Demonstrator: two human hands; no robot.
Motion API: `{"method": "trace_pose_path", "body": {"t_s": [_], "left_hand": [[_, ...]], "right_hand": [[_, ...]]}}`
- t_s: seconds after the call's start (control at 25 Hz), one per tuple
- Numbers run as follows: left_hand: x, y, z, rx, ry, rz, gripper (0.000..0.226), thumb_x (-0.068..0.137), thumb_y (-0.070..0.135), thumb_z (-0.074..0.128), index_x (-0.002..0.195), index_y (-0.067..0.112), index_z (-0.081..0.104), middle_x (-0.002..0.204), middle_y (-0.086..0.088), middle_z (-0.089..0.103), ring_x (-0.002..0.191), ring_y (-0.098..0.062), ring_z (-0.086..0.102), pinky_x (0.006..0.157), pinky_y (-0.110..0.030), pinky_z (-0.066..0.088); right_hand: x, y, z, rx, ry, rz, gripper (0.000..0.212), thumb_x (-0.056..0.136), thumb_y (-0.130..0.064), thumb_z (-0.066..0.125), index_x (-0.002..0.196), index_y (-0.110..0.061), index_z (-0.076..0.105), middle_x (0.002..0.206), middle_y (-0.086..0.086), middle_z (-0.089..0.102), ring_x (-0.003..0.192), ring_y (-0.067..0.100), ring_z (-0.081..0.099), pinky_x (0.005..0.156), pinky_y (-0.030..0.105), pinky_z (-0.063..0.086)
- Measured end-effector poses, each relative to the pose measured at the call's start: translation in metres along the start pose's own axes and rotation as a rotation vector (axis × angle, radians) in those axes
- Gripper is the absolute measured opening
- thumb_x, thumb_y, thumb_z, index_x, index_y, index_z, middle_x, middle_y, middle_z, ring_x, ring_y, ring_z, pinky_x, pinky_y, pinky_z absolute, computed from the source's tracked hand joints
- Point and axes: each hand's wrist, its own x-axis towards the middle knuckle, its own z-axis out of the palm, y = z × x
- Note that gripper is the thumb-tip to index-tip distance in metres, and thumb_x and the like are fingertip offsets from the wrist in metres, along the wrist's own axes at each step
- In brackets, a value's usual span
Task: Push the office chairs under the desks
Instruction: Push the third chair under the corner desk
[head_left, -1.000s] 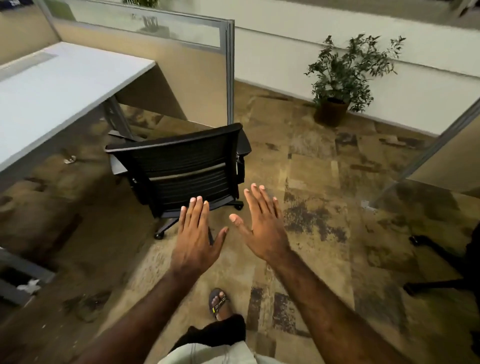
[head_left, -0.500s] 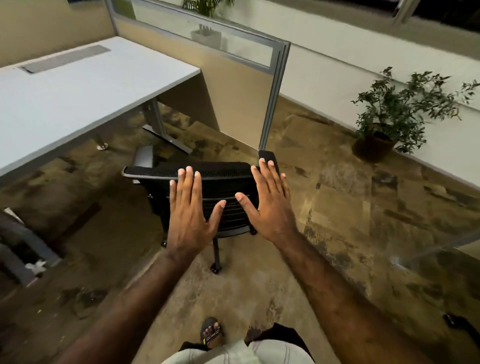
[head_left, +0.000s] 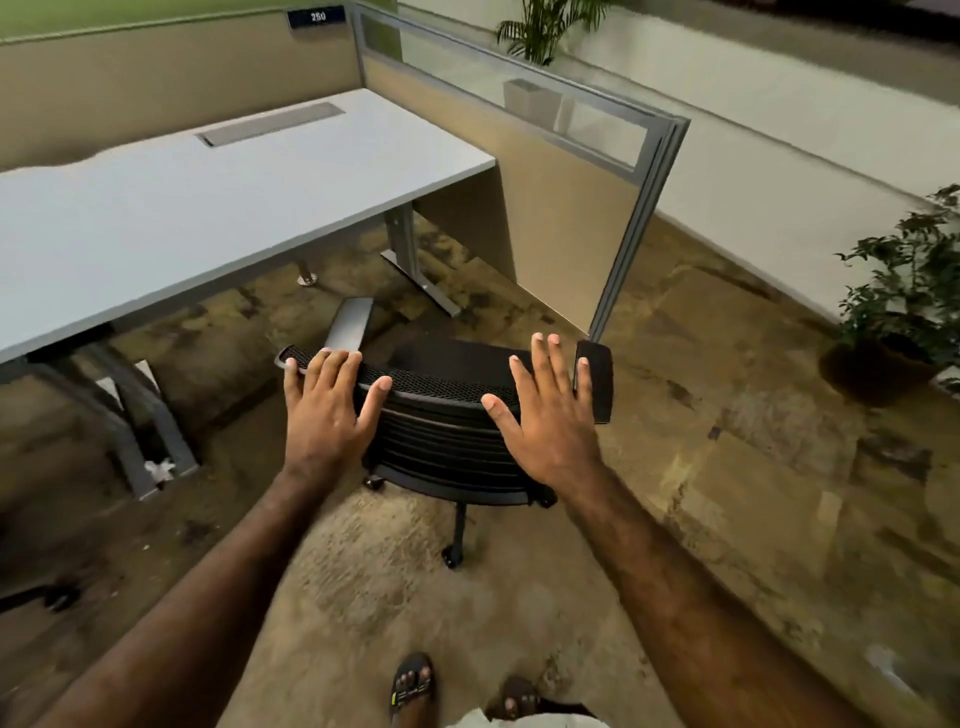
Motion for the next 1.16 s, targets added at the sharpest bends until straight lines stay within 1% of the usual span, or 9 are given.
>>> {"method": "trace_pose_path", "body": {"t_s": [0.08,0.16,0.32,0.4,0.56,0.68,0.76,0.96,1.16], "left_hand": [[-0.007,0.002,0.004,0.035,0.019,-0.014,0.071,0.105,0.069,0.032,0.138,0.013,0.062,0.145,-0.006,0.061,0.146,-0.028,0.047,0.130,-0.056,0.014],[-0.014,0.002,0.003,0.066,0.013,-0.016,0.070,0.106,0.069,0.030,0.138,0.014,0.060,0.146,-0.005,0.060,0.147,-0.027,0.047,0.129,-0.054,0.015],[-0.039,0.009,0.000,0.144,0.021,-0.009,0.064,0.107,0.066,0.032,0.138,0.017,0.059,0.146,-0.002,0.059,0.146,-0.025,0.047,0.126,-0.050,0.023],[-0.051,0.020,0.002,0.166,0.055,-0.006,0.060,0.108,0.064,0.035,0.135,0.017,0.061,0.140,-0.001,0.061,0.142,-0.025,0.050,0.119,-0.047,0.028],[-0.064,0.048,0.008,0.152,0.111,-0.059,0.051,0.109,0.057,0.042,0.124,0.015,0.066,0.129,-0.004,0.067,0.129,-0.030,0.055,0.109,-0.049,0.035],[-0.072,0.058,0.008,0.129,0.135,-0.081,0.049,0.108,0.056,0.044,0.121,0.016,0.067,0.127,-0.006,0.067,0.119,-0.032,0.055,0.103,-0.049,0.037],[-0.074,0.061,0.011,0.115,0.142,-0.118,0.045,0.107,0.054,0.046,0.117,0.016,0.068,0.123,-0.006,0.066,0.116,-0.033,0.054,0.102,-0.051,0.035],[-0.063,0.061,0.011,0.078,0.224,-0.201,0.033,0.105,0.047,0.048,0.093,0.019,0.061,0.097,-0.004,0.057,0.101,-0.031,0.047,0.089,-0.049,0.033],[-0.029,0.052,0.009,0.127,0.251,-0.218,0.027,0.101,0.044,0.051,0.092,0.020,0.056,0.094,-0.002,0.053,0.100,-0.029,0.047,0.087,-0.047,0.032]], "right_hand": [[0.000,0.006,0.005,0.001,0.010,-0.038,0.088,0.106,-0.077,0.007,0.169,-0.022,0.035,0.183,0.008,0.002,0.169,0.024,-0.010,0.133,0.058,-0.011],[-0.002,0.006,0.008,0.012,0.057,-0.050,0.089,0.107,-0.078,0.006,0.167,-0.022,0.040,0.183,0.008,0.010,0.169,0.026,-0.004,0.133,0.061,-0.007],[-0.008,0.019,0.014,-0.015,0.120,-0.069,0.090,0.106,-0.081,0.011,0.166,-0.022,0.044,0.181,0.009,0.019,0.169,0.027,0.005,0.132,0.065,0.002],[-0.012,0.032,0.017,-0.028,0.142,-0.104,0.091,0.104,-0.084,0.016,0.165,-0.022,0.044,0.181,0.009,0.021,0.169,0.027,0.006,0.132,0.065,0.002],[-0.008,0.063,0.019,-0.042,0.146,-0.158,0.095,0.100,-0.089,0.021,0.166,-0.024,0.043,0.180,0.008,0.022,0.169,0.027,0.006,0.132,0.065,0.003],[0.000,0.075,0.015,-0.034,0.144,-0.164,0.100,0.097,-0.093,0.020,0.166,-0.024,0.042,0.180,0.008,0.023,0.169,0.027,0.008,0.132,0.066,0.004],[0.005,0.080,0.014,-0.025,0.131,-0.185,0.102,0.095,-0.095,0.020,0.166,-0.025,0.043,0.180,0.007,0.024,0.169,0.026,0.009,0.132,0.067,0.004],[0.023,0.083,0.012,0.004,0.108,-0.239,0.102,0.093,-0.097,0.020,0.161,-0.029,0.050,0.177,0.004,0.033,0.168,0.025,0.013,0.131,0.067,0.006],[0.063,0.073,0.013,0.054,0.111,-0.267,0.102,0.092,-0.099,0.018,0.157,-0.030,0.056,0.172,0.003,0.042,0.167,0.024,0.021,0.131,0.066,0.010]]}}
